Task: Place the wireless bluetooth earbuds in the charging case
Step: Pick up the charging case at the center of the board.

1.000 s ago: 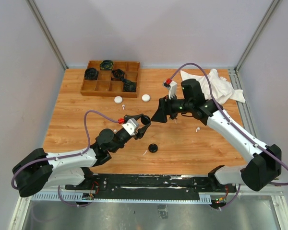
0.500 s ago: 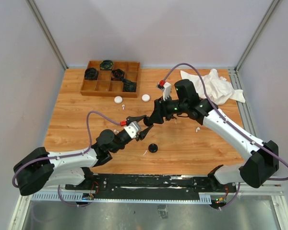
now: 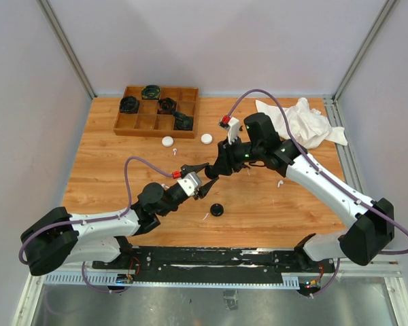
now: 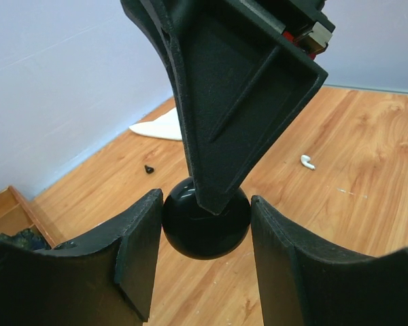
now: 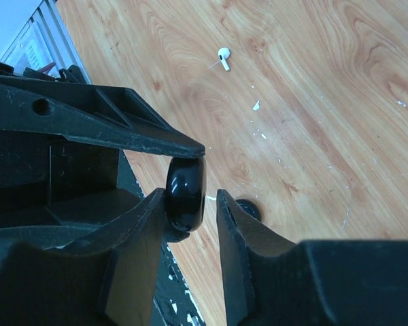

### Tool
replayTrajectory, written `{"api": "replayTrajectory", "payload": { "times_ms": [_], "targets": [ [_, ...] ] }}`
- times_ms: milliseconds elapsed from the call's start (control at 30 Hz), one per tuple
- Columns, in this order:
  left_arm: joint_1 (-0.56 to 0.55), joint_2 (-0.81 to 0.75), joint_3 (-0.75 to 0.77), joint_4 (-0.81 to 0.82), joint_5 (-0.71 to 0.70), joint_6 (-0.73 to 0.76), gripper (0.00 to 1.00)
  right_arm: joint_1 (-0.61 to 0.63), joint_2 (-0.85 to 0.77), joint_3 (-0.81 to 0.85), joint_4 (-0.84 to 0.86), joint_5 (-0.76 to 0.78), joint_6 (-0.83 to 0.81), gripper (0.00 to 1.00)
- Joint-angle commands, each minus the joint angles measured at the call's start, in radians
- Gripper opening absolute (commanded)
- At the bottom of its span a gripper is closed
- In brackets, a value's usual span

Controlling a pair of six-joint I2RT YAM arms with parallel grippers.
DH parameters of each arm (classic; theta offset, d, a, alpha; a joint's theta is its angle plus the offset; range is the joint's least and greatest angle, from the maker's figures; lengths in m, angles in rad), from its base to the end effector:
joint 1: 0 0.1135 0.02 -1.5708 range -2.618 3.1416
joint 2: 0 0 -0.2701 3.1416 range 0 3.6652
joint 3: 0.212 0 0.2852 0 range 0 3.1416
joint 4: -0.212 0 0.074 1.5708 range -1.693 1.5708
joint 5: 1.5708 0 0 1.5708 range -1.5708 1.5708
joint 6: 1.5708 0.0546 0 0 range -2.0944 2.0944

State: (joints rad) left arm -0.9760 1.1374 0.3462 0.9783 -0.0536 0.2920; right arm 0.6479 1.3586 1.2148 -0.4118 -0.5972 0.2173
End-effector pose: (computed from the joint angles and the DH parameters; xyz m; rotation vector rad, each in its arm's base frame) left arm 0.1546 -0.2233 0.2264 0.7950 1.1579 -0.5328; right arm 0.2597 0.2350 0.3341 -0.8386 2.0704 1.1287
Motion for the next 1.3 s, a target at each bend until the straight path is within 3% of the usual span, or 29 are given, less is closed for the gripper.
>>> {"api": "replayTrajectory", "payload": {
  "times_ms": [0, 133, 367, 567, 700, 967, 1267],
  "targets": [
    [-0.013, 0.001, 0.029, 0.047, 0.017, 0.02, 0.4, 0.026, 0.016, 0.042, -0.039, 0.02, -0.047, 0.36],
    [-0.015, -0.002, 0.029, 0.046, 0.02, 0.02, 0.41, 0.032, 0.022, 0.047, -0.049, 0.011, -0.056, 0.27],
    [-0.015, -0.043, 0.023, -0.039, -0.004, 0.0, 0.64, 0.025, 0.007, 0.058, -0.071, 0.013, -0.123, 0.1],
    [-0.004, -0.114, 0.037, -0.198, 0.061, -0.059, 0.78, -0.017, -0.029, 0.057, -0.079, -0.06, -0.207, 0.04],
    [0.059, -0.171, 0.054, -0.322, 0.218, -0.133, 0.79, -0.018, -0.068, 0.048, -0.113, -0.088, -0.313, 0.05],
    [0.148, -0.248, 0.054, -0.355, 0.484, -0.251, 0.75, -0.018, -0.146, 0.025, -0.149, -0.17, -0.472, 0.04],
    [0.158, -0.223, 0.11, -0.366, 0.624, -0.322, 0.62, 0.017, -0.189, 0.018, -0.187, -0.296, -0.609, 0.06]
  ]
}}
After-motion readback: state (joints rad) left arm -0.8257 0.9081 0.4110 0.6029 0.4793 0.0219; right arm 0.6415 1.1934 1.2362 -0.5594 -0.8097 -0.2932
